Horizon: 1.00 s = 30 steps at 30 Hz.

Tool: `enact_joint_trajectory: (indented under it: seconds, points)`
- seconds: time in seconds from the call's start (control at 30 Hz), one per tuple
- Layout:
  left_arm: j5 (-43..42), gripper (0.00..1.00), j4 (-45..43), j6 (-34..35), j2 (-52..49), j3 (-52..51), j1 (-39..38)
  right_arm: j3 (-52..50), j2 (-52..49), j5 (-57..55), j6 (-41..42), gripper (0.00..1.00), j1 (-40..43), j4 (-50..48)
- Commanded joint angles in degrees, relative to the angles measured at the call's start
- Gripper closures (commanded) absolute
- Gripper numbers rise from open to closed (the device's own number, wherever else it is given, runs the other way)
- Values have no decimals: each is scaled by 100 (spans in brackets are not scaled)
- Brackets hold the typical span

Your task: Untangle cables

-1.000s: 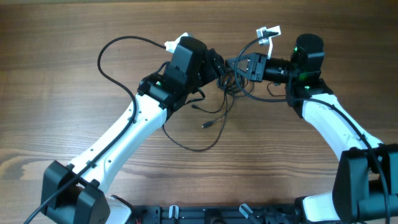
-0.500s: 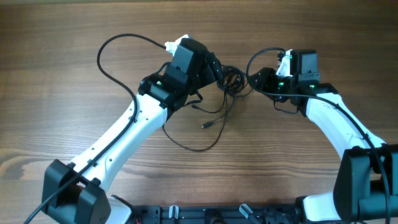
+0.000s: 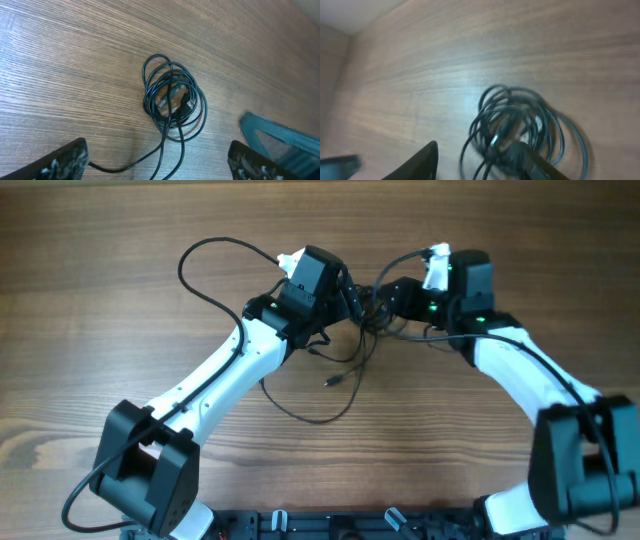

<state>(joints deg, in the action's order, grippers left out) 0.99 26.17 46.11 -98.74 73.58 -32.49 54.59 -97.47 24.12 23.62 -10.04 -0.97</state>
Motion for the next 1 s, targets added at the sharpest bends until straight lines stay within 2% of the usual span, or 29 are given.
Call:
enact_joint_trajectory:
  seconds: [0.0, 0.07, 0.17, 0.43, 0.6, 0.77, 0.8, 0.97]
  points:
    - [57, 4, 50, -186, -11, 31, 17, 173, -715, -205, -437, 51, -2, -219]
    - [57, 2, 48, -588, -11, 31, 26, 385, -997, -66, -669, 53, -24, -216]
    - [57, 0, 55, -822, -11, 31, 76, 573, -1307, -33, -787, 53, -76, -205]
    - [59, 0, 72, -822, -11, 31, 400, 579, -1543, -28, -861, 64, -142, -389]
    - [57, 0, 72, -822, -11, 31, 516, 579, -1766, -11, -850, 76, -291, -385]
    - [57, 0, 186, -824, -11, 31, 540, 597, -1784, -9, -584, 95, -284, -479]
    - [57, 0, 214, -824, -11, 31, 540, 597, -1781, 63, -520, 96, -267, -485]
    - [57, 0, 286, -826, -11, 31, 540, 636, -1405, 2013, -538, 96, 157, -446]
